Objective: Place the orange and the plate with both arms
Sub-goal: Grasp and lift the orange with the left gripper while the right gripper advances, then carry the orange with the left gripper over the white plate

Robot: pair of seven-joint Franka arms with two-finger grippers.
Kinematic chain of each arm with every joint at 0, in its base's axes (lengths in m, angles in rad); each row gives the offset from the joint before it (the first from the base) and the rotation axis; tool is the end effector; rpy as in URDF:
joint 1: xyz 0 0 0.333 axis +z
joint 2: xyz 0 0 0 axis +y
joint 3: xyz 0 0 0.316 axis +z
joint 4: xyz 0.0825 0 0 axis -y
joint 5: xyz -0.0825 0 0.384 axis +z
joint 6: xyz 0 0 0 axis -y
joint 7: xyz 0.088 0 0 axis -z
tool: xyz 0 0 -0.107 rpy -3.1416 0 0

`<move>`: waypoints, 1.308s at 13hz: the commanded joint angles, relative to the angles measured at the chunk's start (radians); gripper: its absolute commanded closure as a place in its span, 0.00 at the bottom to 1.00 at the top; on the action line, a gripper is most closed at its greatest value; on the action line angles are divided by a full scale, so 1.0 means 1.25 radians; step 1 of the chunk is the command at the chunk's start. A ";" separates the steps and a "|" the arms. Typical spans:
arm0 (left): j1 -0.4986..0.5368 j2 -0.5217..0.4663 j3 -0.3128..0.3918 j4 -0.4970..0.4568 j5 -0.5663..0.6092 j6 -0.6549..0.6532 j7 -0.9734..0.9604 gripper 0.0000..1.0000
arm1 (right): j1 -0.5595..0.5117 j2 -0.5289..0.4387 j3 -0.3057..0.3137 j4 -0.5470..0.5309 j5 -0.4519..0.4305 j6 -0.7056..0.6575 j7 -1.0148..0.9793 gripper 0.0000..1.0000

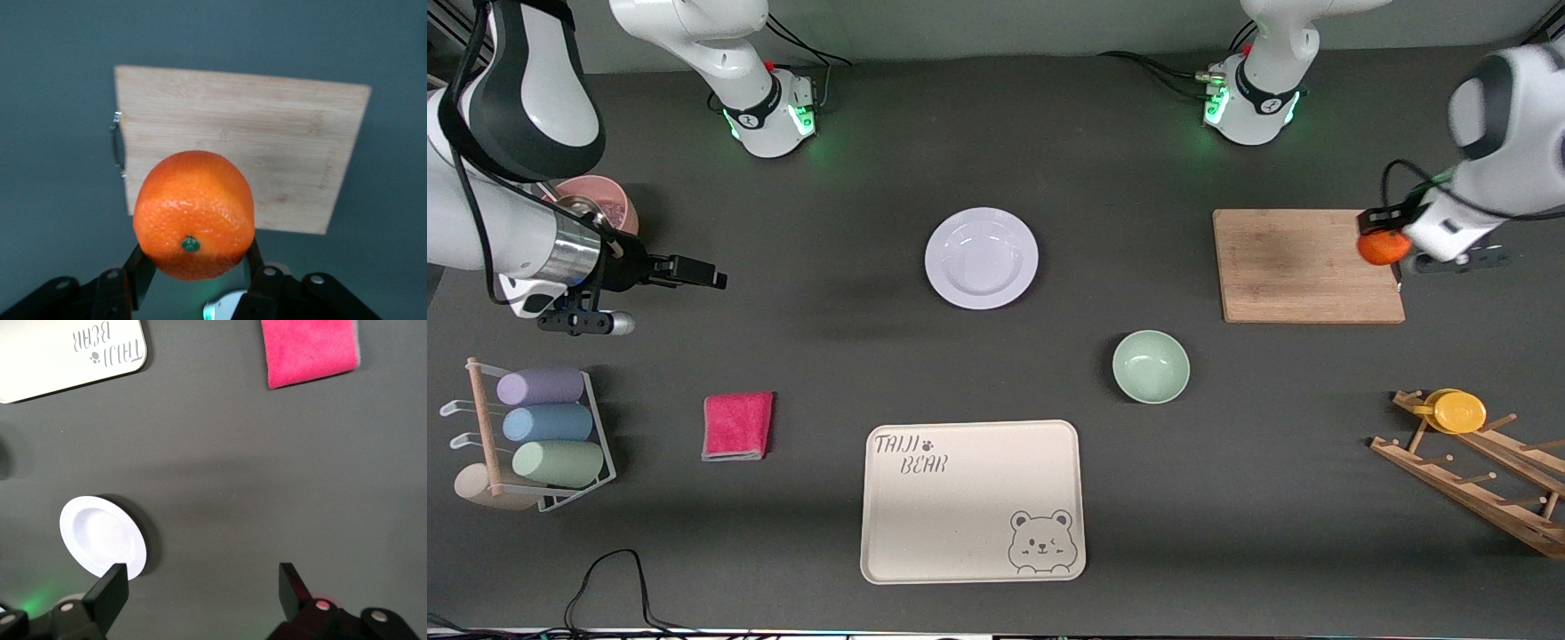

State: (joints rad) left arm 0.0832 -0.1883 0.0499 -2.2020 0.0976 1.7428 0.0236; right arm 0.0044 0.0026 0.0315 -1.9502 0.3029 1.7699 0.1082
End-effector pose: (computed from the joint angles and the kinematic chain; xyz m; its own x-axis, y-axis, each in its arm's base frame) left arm 0.4552 0.0705 0.4424 0.9591 0.0845 -0.2702 0.0673 -0.9951 -0.0724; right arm 0.5377 0.0454 0.4647 0.9674 -0.1271 -0.2190 -0.1824 -0.9497 -0.2547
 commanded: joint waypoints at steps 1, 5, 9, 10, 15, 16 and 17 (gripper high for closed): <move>-0.032 0.030 -0.002 0.199 0.005 -0.165 0.007 1.00 | 0.005 -0.039 -0.004 -0.049 0.030 0.028 -0.004 0.00; -0.043 0.055 -0.061 0.377 -0.006 -0.319 -0.009 1.00 | 0.026 -0.050 -0.002 -0.060 0.096 0.035 -0.010 0.00; -0.048 0.070 -0.195 0.390 -0.077 -0.313 -0.175 1.00 | 0.047 -0.067 0.003 -0.096 0.150 0.068 -0.017 0.00; -0.048 0.085 -0.254 0.392 -0.112 -0.301 -0.260 1.00 | 0.047 -0.067 0.003 -0.110 0.181 0.077 -0.052 0.00; -0.099 0.301 -0.500 0.489 -0.154 -0.127 -0.676 1.00 | 0.046 -0.068 0.001 -0.191 0.264 0.124 -0.159 0.00; -0.148 0.354 -0.510 0.507 -0.149 -0.079 -0.763 1.00 | 0.046 -0.072 0.001 -0.213 0.289 0.139 -0.177 0.00; -0.212 0.394 -0.509 0.521 -0.146 -0.022 -0.850 1.00 | 0.046 -0.073 0.001 -0.233 0.315 0.147 -0.200 0.00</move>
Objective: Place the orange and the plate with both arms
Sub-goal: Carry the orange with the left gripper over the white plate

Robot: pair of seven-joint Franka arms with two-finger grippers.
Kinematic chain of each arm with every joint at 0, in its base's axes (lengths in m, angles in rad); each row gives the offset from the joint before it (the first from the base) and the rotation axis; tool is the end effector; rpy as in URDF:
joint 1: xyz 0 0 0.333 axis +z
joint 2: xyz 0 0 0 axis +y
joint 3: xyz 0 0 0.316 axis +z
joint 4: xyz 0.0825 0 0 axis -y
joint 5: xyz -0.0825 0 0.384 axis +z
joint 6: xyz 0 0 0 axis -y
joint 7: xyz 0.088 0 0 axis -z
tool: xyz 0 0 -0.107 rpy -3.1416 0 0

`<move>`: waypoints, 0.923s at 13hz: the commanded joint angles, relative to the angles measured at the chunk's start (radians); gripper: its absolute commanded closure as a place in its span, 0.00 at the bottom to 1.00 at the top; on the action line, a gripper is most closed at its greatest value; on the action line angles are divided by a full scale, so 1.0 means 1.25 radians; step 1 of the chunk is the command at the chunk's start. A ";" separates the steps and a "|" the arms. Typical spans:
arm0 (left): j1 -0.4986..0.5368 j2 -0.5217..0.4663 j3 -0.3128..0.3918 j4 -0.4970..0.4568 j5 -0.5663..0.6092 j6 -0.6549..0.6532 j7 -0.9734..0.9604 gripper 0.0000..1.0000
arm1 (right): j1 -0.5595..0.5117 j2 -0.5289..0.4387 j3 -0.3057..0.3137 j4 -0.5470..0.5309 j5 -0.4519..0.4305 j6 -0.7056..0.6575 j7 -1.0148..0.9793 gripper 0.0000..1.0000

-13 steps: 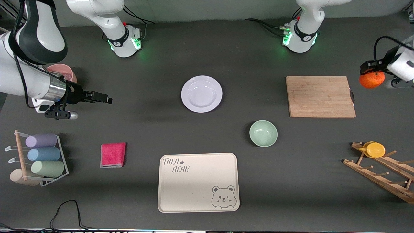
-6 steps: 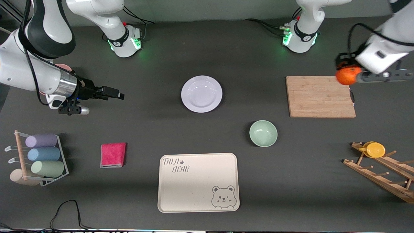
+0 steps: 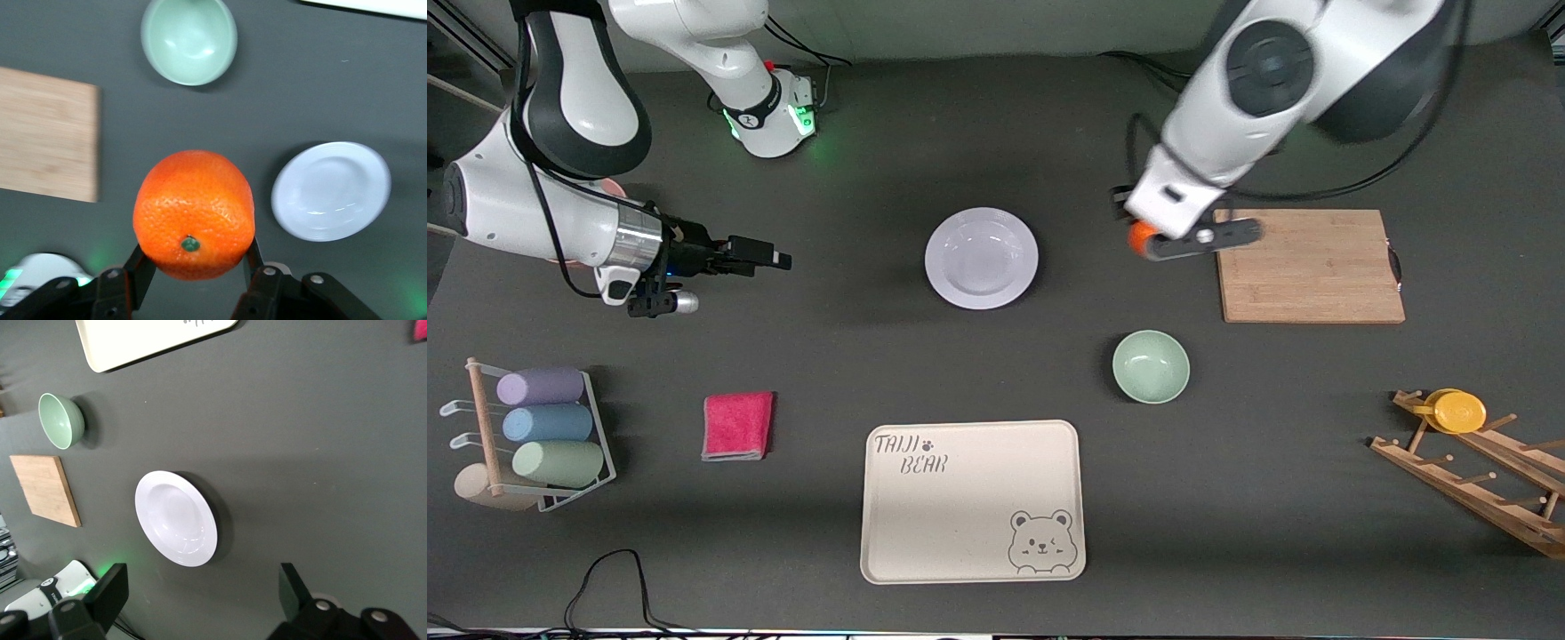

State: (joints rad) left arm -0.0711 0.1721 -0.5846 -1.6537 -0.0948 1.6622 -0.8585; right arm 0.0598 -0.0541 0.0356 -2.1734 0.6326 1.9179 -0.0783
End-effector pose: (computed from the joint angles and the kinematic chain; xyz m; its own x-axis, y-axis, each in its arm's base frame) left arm 0.4766 -0.3521 0.5105 0.9507 0.2087 -0.2294 0.2187 -0.9756 0.0188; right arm 0.5016 0.0901 0.4123 0.9754 -0.0452 -0.2157 -0.1542 -0.8393 -0.5214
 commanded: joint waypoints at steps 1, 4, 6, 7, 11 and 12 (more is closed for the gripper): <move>-0.141 0.143 -0.001 0.088 0.010 0.103 -0.218 1.00 | 0.001 -0.028 -0.003 -0.071 0.075 0.040 -0.076 0.00; -0.261 0.237 0.004 0.086 0.083 0.231 -0.363 1.00 | 0.001 -0.027 -0.003 -0.117 0.160 0.057 -0.153 0.00; -0.315 0.304 0.005 0.080 0.144 0.289 -0.419 1.00 | 0.001 -0.022 -0.003 -0.145 0.202 0.073 -0.194 0.00; -0.333 0.334 0.006 0.079 0.170 0.317 -0.443 1.00 | 0.001 -0.021 -0.003 -0.161 0.214 0.088 -0.212 0.00; -0.362 0.410 0.006 0.066 0.249 0.358 -0.447 1.00 | 0.001 0.004 -0.003 -0.195 0.298 0.103 -0.315 0.00; -0.366 0.415 0.006 0.047 0.263 0.377 -0.448 1.00 | 0.000 0.011 -0.003 -0.201 0.306 0.110 -0.326 0.00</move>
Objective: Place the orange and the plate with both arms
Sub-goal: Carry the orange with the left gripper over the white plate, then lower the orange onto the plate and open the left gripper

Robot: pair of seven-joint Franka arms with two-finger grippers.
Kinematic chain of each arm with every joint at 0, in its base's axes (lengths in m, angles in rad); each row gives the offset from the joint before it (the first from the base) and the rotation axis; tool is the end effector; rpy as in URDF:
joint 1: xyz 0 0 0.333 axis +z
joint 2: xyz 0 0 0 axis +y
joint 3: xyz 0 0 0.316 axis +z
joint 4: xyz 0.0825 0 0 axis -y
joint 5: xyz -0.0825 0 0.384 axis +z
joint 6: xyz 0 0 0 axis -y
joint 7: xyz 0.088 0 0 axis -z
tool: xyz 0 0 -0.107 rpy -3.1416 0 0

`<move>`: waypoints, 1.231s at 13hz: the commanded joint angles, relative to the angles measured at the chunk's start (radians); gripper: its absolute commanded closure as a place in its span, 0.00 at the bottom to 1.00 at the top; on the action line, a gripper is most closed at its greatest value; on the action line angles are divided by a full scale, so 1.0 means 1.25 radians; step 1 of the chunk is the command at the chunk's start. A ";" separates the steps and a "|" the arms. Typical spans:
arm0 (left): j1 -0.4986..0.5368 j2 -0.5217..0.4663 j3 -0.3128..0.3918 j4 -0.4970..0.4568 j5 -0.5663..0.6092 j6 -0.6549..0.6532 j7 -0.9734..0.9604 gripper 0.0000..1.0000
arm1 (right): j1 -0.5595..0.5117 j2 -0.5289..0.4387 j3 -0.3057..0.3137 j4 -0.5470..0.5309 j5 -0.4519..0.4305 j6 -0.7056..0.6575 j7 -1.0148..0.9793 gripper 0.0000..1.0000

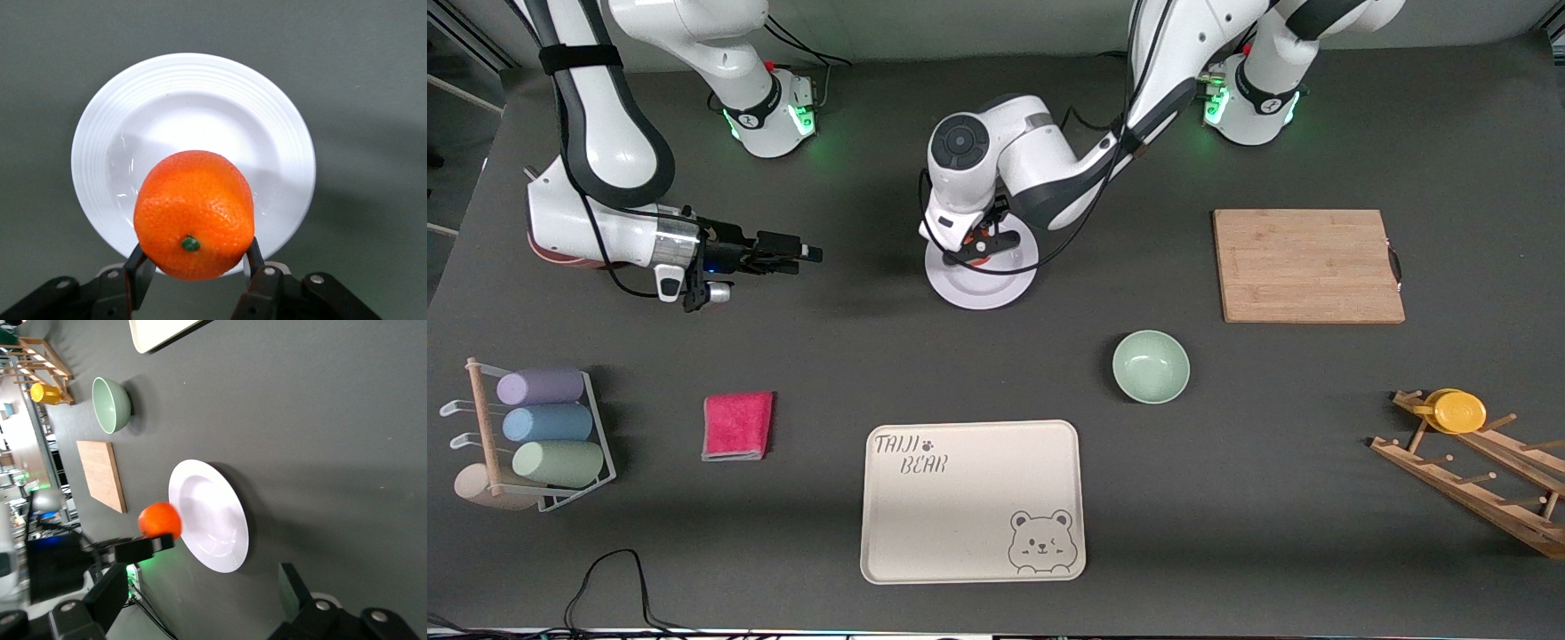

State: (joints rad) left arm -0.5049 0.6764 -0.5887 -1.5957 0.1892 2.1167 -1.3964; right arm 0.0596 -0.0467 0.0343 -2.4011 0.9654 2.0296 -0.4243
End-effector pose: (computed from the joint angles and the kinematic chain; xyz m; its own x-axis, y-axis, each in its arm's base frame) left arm 0.3722 -0.5770 0.2844 0.9367 0.2869 -0.2006 0.2925 -0.9563 -0.0018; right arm 0.4580 0.0902 0.3277 0.9847 -0.0056 -0.1741 -0.1306 -0.6850 -0.7168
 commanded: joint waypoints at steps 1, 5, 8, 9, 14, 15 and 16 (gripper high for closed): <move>-0.019 0.011 0.010 -0.031 0.038 0.055 -0.017 1.00 | 0.001 0.009 -0.002 -0.023 0.045 0.027 -0.057 0.00; -0.019 0.033 0.011 -0.075 0.057 0.144 -0.017 1.00 | 0.000 0.063 -0.002 -0.054 0.171 0.032 -0.222 0.00; -0.019 0.038 0.011 -0.075 0.058 0.145 -0.018 1.00 | 0.001 0.099 0.000 -0.057 0.211 0.031 -0.272 0.00; -0.019 0.038 0.011 -0.075 0.057 0.145 -0.019 0.86 | 0.003 0.101 0.000 -0.057 0.211 0.031 -0.272 0.01; -0.010 0.030 0.011 -0.075 0.060 0.132 -0.023 0.00 | 0.005 0.128 0.041 -0.061 0.245 0.051 -0.275 0.04; -0.004 0.016 0.012 -0.075 0.060 0.122 -0.023 0.00 | 0.010 0.129 0.057 -0.067 0.252 0.082 -0.275 0.03; 0.029 -0.014 0.011 -0.071 0.059 0.067 -0.012 0.00 | 0.015 0.138 0.102 -0.078 0.306 0.142 -0.288 0.00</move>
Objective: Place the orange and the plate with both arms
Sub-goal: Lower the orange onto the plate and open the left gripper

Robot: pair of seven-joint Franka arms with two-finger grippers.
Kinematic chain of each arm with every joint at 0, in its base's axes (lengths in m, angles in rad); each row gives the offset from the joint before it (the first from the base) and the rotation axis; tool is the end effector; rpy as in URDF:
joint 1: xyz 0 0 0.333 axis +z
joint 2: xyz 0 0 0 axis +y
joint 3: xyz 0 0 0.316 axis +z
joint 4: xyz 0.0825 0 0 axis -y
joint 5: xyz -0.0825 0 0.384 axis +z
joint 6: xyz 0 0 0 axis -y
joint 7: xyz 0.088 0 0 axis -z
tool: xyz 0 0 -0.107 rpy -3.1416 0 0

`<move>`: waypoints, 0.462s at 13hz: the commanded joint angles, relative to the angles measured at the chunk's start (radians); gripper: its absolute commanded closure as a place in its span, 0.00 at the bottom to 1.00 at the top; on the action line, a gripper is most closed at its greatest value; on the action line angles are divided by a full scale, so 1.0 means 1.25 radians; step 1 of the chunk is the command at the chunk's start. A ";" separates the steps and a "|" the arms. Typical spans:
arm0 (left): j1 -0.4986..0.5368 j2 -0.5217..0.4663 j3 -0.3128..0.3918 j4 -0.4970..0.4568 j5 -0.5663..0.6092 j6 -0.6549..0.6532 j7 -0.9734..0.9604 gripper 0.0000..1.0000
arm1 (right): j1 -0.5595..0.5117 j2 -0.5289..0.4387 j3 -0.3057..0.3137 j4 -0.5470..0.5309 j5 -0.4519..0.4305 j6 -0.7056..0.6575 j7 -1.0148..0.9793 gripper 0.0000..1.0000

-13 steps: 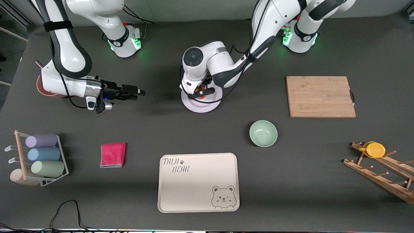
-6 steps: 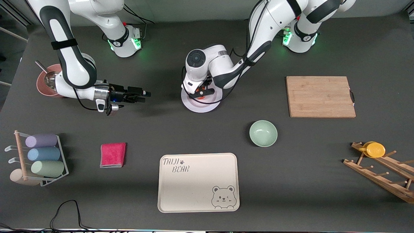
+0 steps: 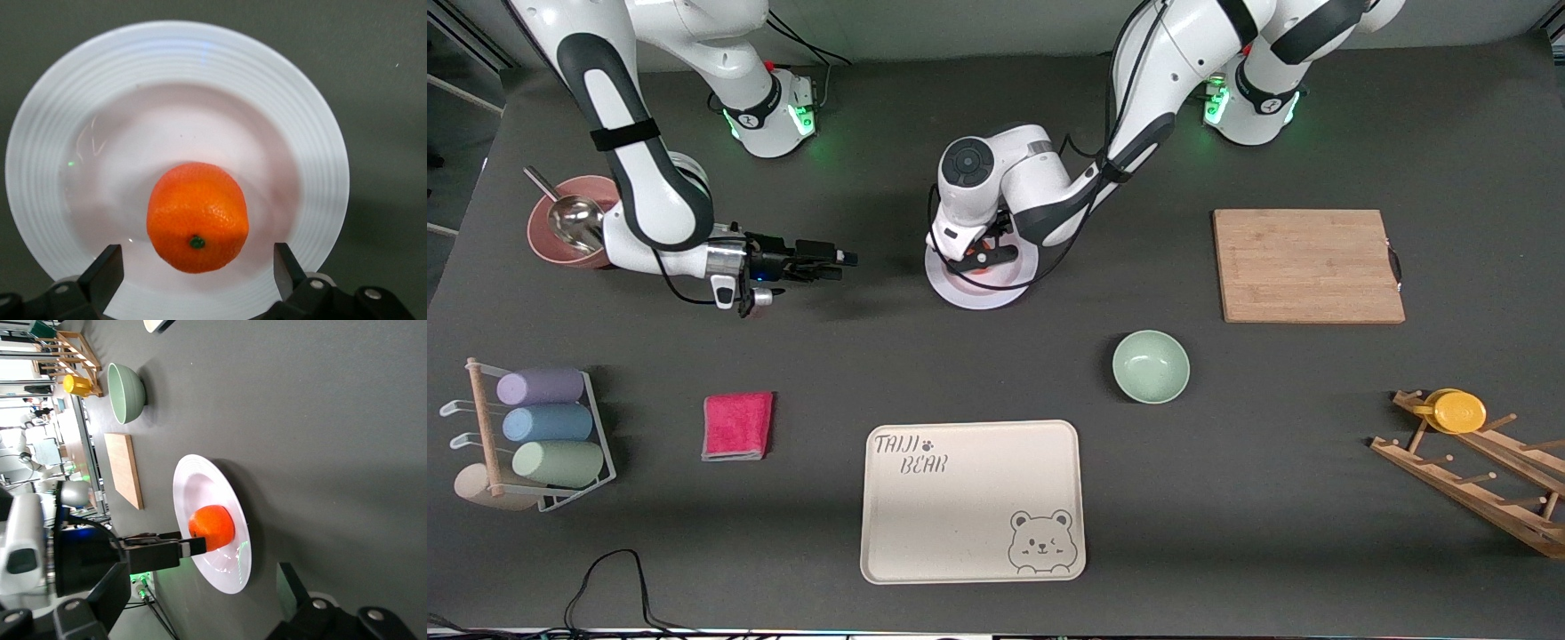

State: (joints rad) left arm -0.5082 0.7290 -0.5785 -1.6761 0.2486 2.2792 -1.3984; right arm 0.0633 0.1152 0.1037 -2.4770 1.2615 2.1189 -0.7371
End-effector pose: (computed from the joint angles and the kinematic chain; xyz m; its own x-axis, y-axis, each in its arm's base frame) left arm 0.3603 -0.5745 0.2315 0.9497 0.2557 -0.1808 0.2669 -0.9629 0.0400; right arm 0.4322 0.1177 0.2350 0.9895 0.0026 -0.1447 -0.1167 -0.5767 -0.8086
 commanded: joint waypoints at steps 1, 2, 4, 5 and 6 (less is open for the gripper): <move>0.055 -0.083 0.000 -0.003 0.010 -0.104 -0.007 0.00 | 0.012 0.021 0.086 -0.025 0.136 0.106 -0.081 0.00; 0.081 -0.114 0.000 -0.003 0.004 -0.133 0.007 0.00 | 0.011 0.046 0.113 -0.026 0.206 0.125 -0.141 0.00; 0.139 -0.175 0.003 -0.004 -0.009 -0.202 0.090 0.00 | 0.011 0.111 0.123 -0.025 0.297 0.127 -0.255 0.00; 0.189 -0.210 0.004 -0.003 -0.032 -0.237 0.154 0.00 | 0.011 0.137 0.132 -0.025 0.340 0.131 -0.315 0.00; 0.223 -0.247 0.010 -0.003 -0.070 -0.269 0.226 0.00 | 0.011 0.157 0.145 -0.025 0.373 0.131 -0.354 0.00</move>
State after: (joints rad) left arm -0.3076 0.5252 -0.5740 -1.6481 0.2269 2.0100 -1.2528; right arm 0.0843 0.2392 0.2676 -2.5240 1.6419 2.2770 -1.0543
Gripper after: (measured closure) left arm 0.000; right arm 0.000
